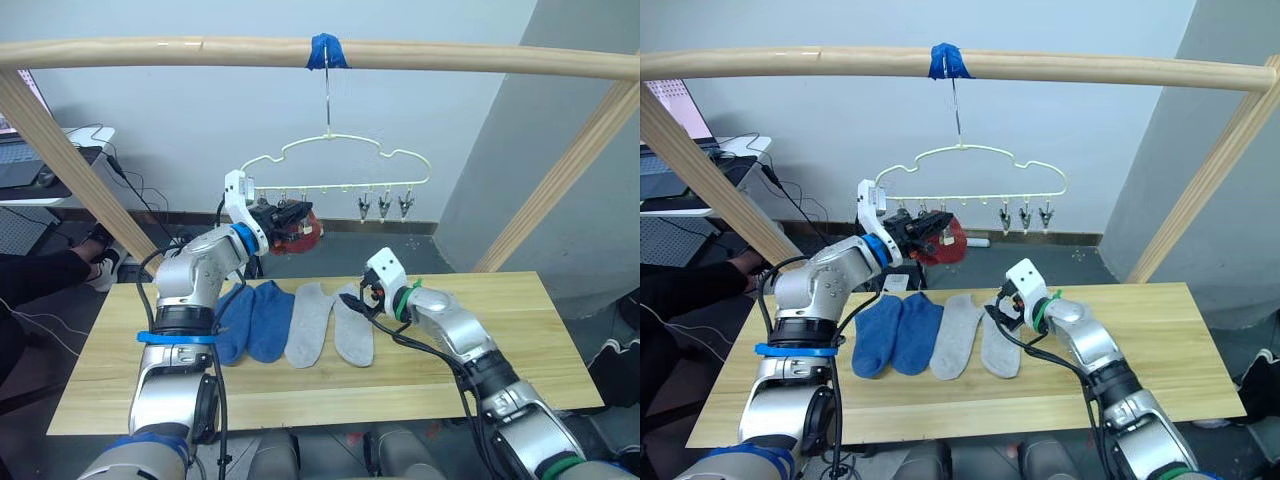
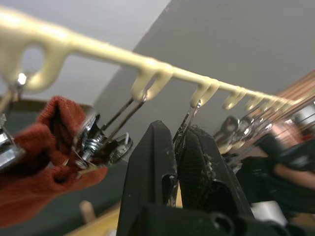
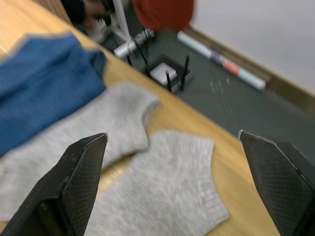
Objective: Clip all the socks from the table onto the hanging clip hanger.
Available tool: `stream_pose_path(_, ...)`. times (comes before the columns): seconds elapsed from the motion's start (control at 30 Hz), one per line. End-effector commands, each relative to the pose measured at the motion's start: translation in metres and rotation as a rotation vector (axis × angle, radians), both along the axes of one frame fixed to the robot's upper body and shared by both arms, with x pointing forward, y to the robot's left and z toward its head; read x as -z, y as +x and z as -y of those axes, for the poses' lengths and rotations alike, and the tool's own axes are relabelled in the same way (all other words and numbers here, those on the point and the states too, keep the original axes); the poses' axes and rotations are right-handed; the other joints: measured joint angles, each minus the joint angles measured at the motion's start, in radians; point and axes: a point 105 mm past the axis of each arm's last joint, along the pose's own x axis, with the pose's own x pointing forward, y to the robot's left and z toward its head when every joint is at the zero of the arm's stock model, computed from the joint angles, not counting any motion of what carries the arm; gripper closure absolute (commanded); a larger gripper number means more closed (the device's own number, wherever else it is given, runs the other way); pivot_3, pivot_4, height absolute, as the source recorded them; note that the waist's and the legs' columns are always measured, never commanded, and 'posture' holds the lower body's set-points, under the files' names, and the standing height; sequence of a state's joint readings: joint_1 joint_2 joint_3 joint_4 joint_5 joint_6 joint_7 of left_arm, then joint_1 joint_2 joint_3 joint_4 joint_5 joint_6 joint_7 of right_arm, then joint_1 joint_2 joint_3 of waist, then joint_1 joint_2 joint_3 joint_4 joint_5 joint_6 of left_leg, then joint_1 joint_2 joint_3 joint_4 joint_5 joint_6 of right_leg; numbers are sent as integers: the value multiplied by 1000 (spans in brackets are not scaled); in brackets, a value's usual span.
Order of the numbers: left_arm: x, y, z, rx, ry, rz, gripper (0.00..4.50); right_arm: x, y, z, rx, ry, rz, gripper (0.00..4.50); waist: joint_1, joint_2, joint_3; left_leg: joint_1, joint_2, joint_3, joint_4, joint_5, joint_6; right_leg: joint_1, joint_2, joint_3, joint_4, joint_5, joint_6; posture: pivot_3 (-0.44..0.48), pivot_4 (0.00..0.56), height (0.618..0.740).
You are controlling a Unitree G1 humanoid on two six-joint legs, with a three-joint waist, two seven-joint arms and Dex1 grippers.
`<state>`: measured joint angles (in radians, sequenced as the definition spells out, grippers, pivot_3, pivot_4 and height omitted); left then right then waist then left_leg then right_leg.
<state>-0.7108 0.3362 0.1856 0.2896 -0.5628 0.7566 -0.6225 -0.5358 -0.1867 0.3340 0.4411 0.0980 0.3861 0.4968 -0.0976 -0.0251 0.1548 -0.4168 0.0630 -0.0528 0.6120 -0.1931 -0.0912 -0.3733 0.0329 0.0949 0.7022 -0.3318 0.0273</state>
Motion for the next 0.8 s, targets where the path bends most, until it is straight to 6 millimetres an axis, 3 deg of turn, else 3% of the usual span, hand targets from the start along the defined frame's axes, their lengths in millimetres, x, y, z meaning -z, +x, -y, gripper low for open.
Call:
stream_pose_path(0.03,-15,-7,2,46,-72,-34,4327,11,6,-2,11,-43,-6,0,2,0,0,0,0,0,0,0,0,0,0,0,0,0,0,-19,104,740)
stream_pose_path(0.27,-16,-19,1,89,-215,-195,4327,43,-2,6,-38,-160,-63,0,10,0,0,1,0,0,1,0,0,0,0,0,4,0,0,1,113,740)
stream_pose_path(0.53,-26,-15,-4,77,-428,-348,4327,38,-10,4,-80,-130,-18,2663,14,0,0,2,-1,-1,3,0,0,0,0,0,9,0,0,-5,119,740)
stream_pose_path(0.7,-23,-16,0,85,-416,-387,4327,14,-13,6,-75,-53,64,4403,14,0,0,2,-1,-1,4,0,0,0,0,0,10,0,0,-15,127,740)
stream_pose_path(0.8,-19,-17,0,80,-400,-395,4327,-7,-19,6,-78,10,104,4476,15,0,0,2,-1,-1,4,0,0,-1,0,0,10,0,1,-18,130,740)
